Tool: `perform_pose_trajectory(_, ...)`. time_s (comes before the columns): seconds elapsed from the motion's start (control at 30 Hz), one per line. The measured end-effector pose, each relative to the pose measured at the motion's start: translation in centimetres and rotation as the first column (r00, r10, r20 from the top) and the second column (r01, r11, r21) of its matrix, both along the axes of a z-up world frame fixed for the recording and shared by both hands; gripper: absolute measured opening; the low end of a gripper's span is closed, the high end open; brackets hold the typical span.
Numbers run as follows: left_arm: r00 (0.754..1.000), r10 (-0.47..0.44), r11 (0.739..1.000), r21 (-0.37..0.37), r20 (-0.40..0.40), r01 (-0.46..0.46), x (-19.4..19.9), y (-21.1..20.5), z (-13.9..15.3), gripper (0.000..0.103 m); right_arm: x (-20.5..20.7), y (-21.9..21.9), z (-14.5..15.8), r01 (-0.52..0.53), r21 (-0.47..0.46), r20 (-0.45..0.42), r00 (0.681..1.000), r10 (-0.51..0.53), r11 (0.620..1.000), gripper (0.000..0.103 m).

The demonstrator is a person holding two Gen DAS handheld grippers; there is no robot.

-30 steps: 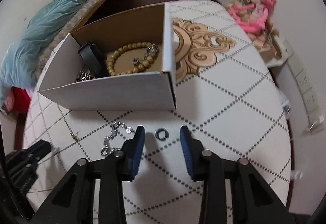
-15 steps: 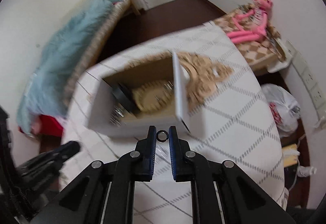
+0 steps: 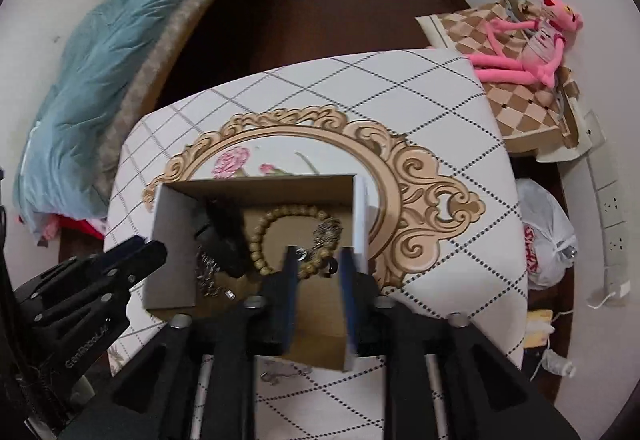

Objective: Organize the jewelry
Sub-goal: 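Lower both rings into the white box and open both grippers, then withdraw both tools from the box toward the silver chain necklace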

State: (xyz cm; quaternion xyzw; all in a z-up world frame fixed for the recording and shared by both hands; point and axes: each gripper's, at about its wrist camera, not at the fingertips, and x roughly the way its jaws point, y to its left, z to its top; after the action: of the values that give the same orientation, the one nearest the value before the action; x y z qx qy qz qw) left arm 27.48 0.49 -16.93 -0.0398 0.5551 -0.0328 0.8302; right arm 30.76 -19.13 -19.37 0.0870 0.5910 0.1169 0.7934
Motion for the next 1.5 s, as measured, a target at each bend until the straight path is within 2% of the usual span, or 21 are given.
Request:
perform_pose_trajectory(0.03,1.0,0.006,1.0,0.016,0.01,-0.006,0.0,0.2,0.2,0.072,0.2,-0.2,0.1,0.004,0.006,0.001,1.0,-0.004,1.0,0.048)
perform_pose_trajectory(0.07,0.999,0.014,1.0,0.022,0.03,-0.015,0.0,0.5,0.5,0.078,0.2,-0.4,0.3,0.009,-0.003,0.008,1.0,-0.009,1.0,0.048)
perform_pose_trajectory(0.17,0.999,0.033,0.999,0.039,0.035,-0.035,-0.1,1.2,0.9,0.078,0.1,-0.5,0.7,0.015,-0.019,0.025,1.0,-0.015,1.0,0.048)
perform_pose_trajectory(0.23,0.998,0.049,0.997,0.061,0.037,-0.051,-0.3,1.6,0.9,0.085,-0.1,-0.5,1.1,0.017,-0.046,0.039,0.999,-0.015,0.999,0.048)
perform_pose_trajectory(0.27,0.998,0.051,0.996,0.071,0.038,-0.054,-0.5,1.8,0.9,0.092,-0.4,-0.5,1.2,0.02,-0.066,0.049,0.999,-0.017,0.998,0.048)
perform_pose_trajectory(0.3,0.998,0.055,0.995,0.081,0.044,-0.058,-0.7,2.0,1.0,0.093,-0.7,-0.4,1.4,0.022,-0.095,0.059,0.998,-0.016,0.995,0.049)
perform_pose_trajectory(0.37,0.996,0.062,0.992,0.108,0.059,-0.068,-1.2,2.2,0.9,0.093,-1.3,-0.4,1.5,0.029,-0.124,0.073,0.997,-0.02,0.992,0.059)
perform_pose_trajectory(0.4,0.996,0.067,0.991,0.114,0.067,-0.074,-1.4,2.3,0.8,0.093,-1.5,-0.3,1.4,0.032,-0.139,0.075,0.997,-0.021,0.99,0.071)
perform_pose_trajectory(0.43,0.994,0.072,0.99,0.117,0.078,-0.081,-1.9,2.5,0.8,0.094,-2.0,-0.2,1.3,0.034,-0.157,0.077,0.997,-0.022,0.987,0.077)
perform_pose_trajectory(0.47,0.994,0.074,0.989,0.122,0.084,-0.084,-2.2,2.6,0.7,0.098,-2.3,-0.1,1.1,0.031,-0.172,0.077,0.997,-0.018,0.985,0.089)
perform_pose_trajectory(0.5,0.993,0.077,0.988,0.129,0.089,-0.088,-2.4,2.6,0.7,0.103,-2.6,-0.1,1.0,0.031,-0.186,0.077,0.997,-0.017,0.982,0.097)
perform_pose_trajectory(0.6,0.99,0.08,0.981,0.168,0.117,-0.099,-3.4,2.5,0.6,0.103,-3.9,0.5,0.3,0.025,-0.229,0.073,0.997,-0.009,0.973,0.097)
perform_pose_trajectory(0.77,0.988,0.087,0.981,0.163,0.124,-0.107,-4.8,2.7,0.7,0.103,-5.3,0.9,-0.2,0.035,-0.244,0.083,0.996,-0.015,0.969,0.098)
perform_pose_trajectory(0.83,0.987,0.089,0.98,0.167,0.137,-0.112,-5.4,2.6,1.1,0.103,-5.7,0.8,0.0,0.045,-0.237,0.086,0.996,-0.026,0.97,0.101)
perform_pose_trajectory(1.0,0.981,0.09,0.98,0.16,0.169,-0.117,-6.8,2.4,2.4,0.103,-6.9,0.8,1.4,0.056,-0.231,0.114,0.993,-0.03,0.971,0.101)
perform_pose_trajectory(1.37,0.969,0.096,0.985,0.117,0.226,-0.124,-10.2,2.8,5.8,0.103,-10.6,1.0,6.6,0.073,-0.222,0.223,0.975,-0.023,0.972,0.102)
perform_pose_trajectory(1.5,0.968,0.117,0.983,0.111,0.223,-0.144,-11.4,3.5,5.6,0.103,-11.9,1.1,6.5,0.069,-0.202,0.216,0.976,-0.024,0.977,0.102)
